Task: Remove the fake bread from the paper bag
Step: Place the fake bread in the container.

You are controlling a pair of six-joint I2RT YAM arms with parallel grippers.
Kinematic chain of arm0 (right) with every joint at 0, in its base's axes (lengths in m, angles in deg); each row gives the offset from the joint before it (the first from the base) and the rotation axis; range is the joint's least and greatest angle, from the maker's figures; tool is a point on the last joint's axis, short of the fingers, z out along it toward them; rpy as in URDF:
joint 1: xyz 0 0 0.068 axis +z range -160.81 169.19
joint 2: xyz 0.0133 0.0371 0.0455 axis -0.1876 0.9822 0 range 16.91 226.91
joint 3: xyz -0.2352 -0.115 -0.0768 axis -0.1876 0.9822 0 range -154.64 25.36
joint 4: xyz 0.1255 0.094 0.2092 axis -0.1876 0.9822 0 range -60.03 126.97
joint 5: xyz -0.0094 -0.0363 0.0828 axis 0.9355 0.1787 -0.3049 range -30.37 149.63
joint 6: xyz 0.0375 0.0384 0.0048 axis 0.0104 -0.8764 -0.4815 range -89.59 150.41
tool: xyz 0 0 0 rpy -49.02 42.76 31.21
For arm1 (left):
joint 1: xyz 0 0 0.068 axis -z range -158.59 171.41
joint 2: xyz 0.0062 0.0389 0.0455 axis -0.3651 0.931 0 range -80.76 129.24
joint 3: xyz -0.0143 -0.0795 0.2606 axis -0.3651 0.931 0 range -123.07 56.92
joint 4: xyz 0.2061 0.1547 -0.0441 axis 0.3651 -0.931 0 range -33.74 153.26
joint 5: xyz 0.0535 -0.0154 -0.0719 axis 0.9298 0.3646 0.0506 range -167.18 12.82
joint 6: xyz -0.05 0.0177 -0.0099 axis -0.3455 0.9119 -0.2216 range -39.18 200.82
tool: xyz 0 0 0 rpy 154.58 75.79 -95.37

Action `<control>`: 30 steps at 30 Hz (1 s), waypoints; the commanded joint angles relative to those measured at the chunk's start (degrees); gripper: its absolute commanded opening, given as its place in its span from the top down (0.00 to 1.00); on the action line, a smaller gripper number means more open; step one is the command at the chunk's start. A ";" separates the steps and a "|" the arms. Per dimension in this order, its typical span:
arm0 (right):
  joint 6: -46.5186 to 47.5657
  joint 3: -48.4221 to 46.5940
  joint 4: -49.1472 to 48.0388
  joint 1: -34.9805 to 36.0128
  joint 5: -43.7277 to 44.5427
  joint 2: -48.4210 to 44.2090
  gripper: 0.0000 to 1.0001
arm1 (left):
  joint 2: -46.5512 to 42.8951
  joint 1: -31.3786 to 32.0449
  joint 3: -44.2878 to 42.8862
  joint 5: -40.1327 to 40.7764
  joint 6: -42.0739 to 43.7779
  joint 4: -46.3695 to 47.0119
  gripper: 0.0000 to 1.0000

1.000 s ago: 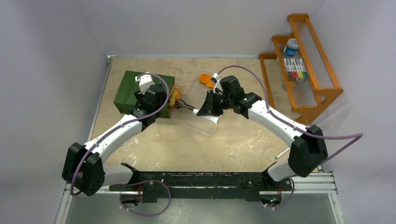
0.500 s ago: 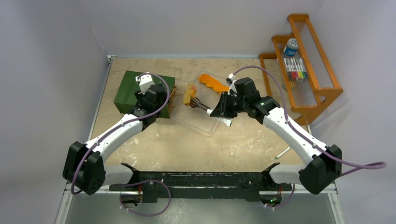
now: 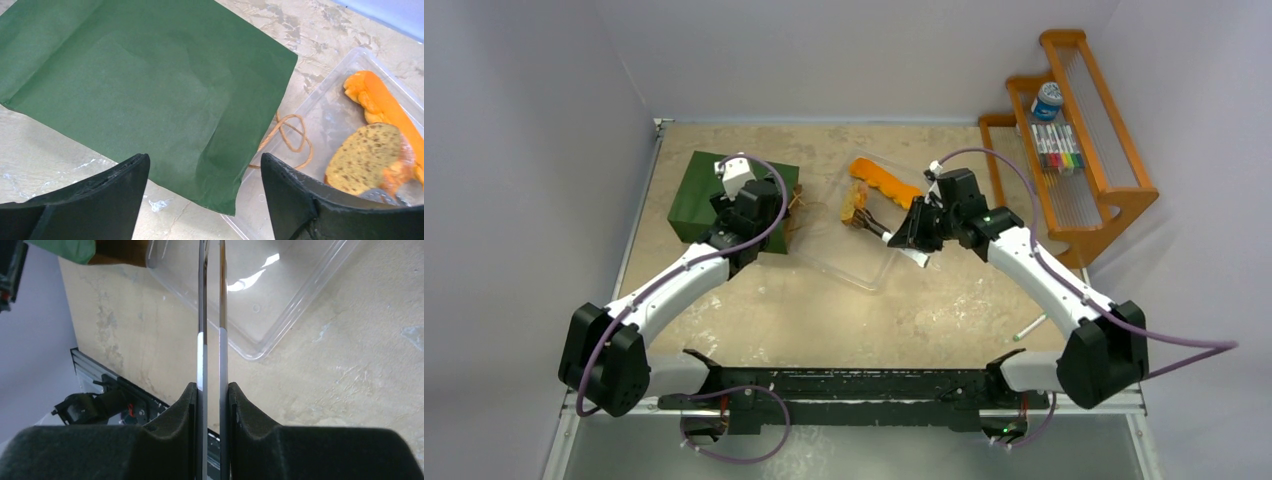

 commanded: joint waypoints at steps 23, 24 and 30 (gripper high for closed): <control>0.49 1.76 -16.79 -7.59 -11.50 11.46 0.68 | 11.84 9.93 -12.58 7.66 16.45 -13.56 0.06; 0.59 1.76 -16.78 -7.70 -11.51 11.51 0.68 | 12.45 10.21 -12.86 9.25 16.09 -14.38 0.06; 1.55 1.86 -16.17 -8.46 -11.60 11.44 0.63 | 15.26 10.74 -13.93 15.62 15.49 -16.33 0.06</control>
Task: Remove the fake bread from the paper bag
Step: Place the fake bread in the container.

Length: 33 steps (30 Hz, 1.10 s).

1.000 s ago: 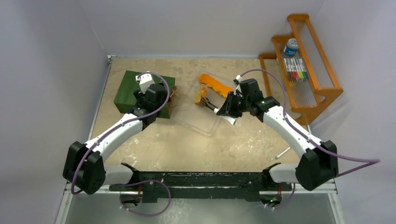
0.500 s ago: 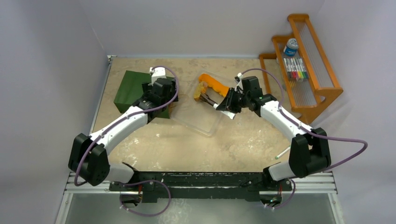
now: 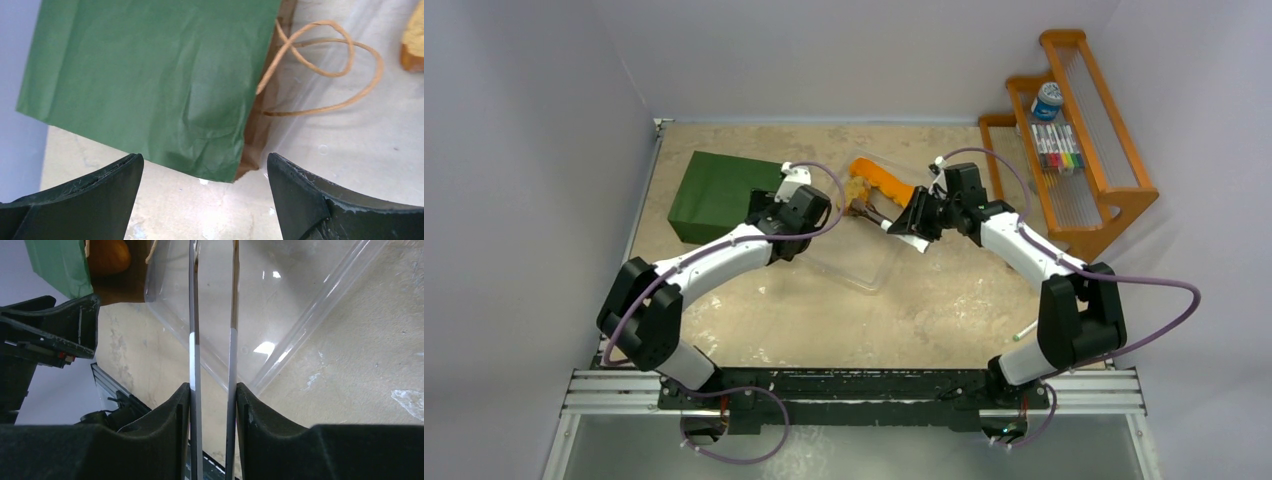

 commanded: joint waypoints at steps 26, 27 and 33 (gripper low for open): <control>3.69 0.85 -0.37 -1.30 -3.02 -1.50 0.57 | 11.00 1.29 -3.26 22.01 0.69 3.09 0.35; 3.77 0.92 -0.26 -1.30 -2.93 -1.65 0.57 | 10.70 1.27 -2.65 21.93 1.03 4.07 0.39; 3.87 1.37 0.27 -1.39 -2.47 -2.38 0.57 | 11.57 1.27 -1.71 21.57 1.44 4.91 0.53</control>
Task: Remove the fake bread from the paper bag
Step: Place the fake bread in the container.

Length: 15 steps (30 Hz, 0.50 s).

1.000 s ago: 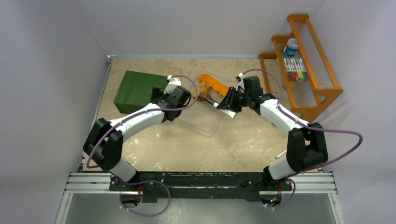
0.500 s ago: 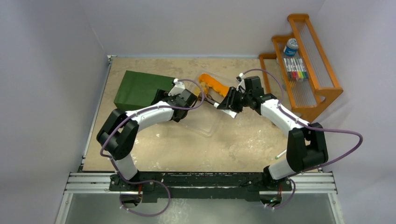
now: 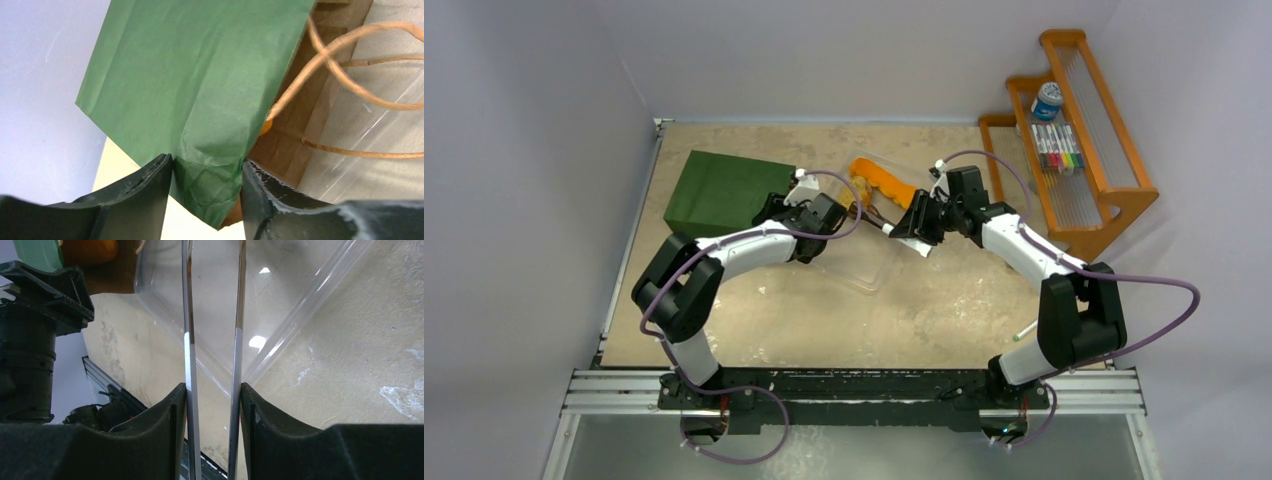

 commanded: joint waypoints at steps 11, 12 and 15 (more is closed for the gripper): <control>2.05 0.73 2.53 -0.36 0.95 -5.87 0.59 | -8.46 0.06 1.45 2.83 1.92 4.47 1.00; 2.06 0.74 2.70 -0.33 0.92 -6.35 0.59 | -9.78 0.11 1.76 2.59 1.99 4.73 1.00; 2.16 2.95 3.20 -0.32 1.09 -7.97 0.59 | -12.45 0.11 2.79 1.42 2.64 5.46 1.00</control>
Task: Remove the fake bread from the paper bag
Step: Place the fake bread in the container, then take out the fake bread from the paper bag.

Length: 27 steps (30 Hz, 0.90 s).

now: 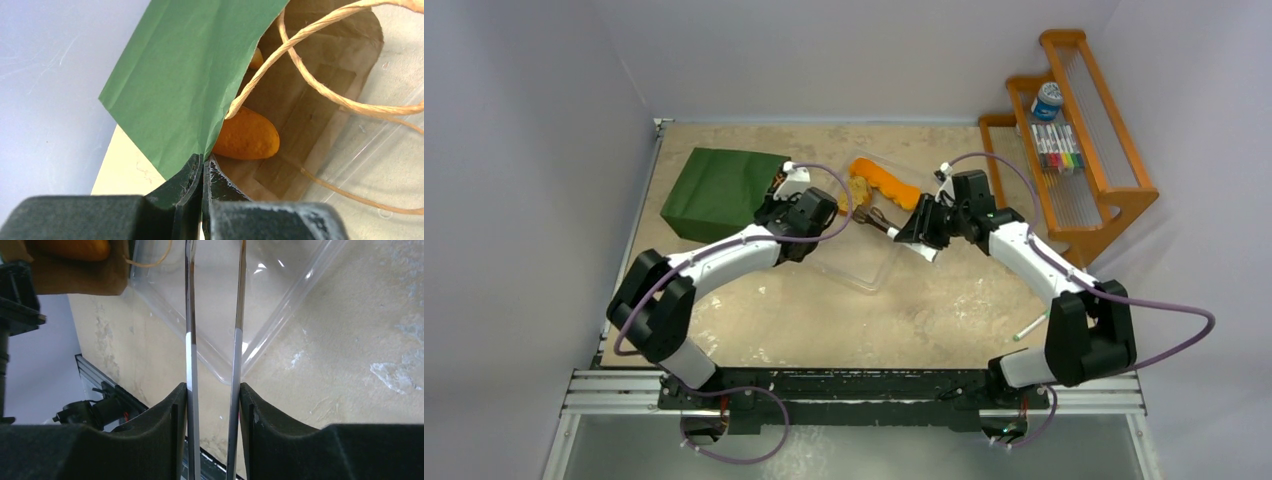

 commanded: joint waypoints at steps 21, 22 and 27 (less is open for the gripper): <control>8.62 -1.84 6.74 1.62 1.75 -14.78 0.63 | -19.00 0.11 10.83 -6.94 7.82 10.37 1.00; 8.66 -2.46 6.86 2.29 1.51 -14.91 0.63 | -19.07 0.11 10.84 -7.31 7.86 10.29 1.00; 8.22 -5.88 7.02 8.48 2.51 -13.47 0.63 | -21.32 0.11 12.04 -10.37 8.41 11.79 1.00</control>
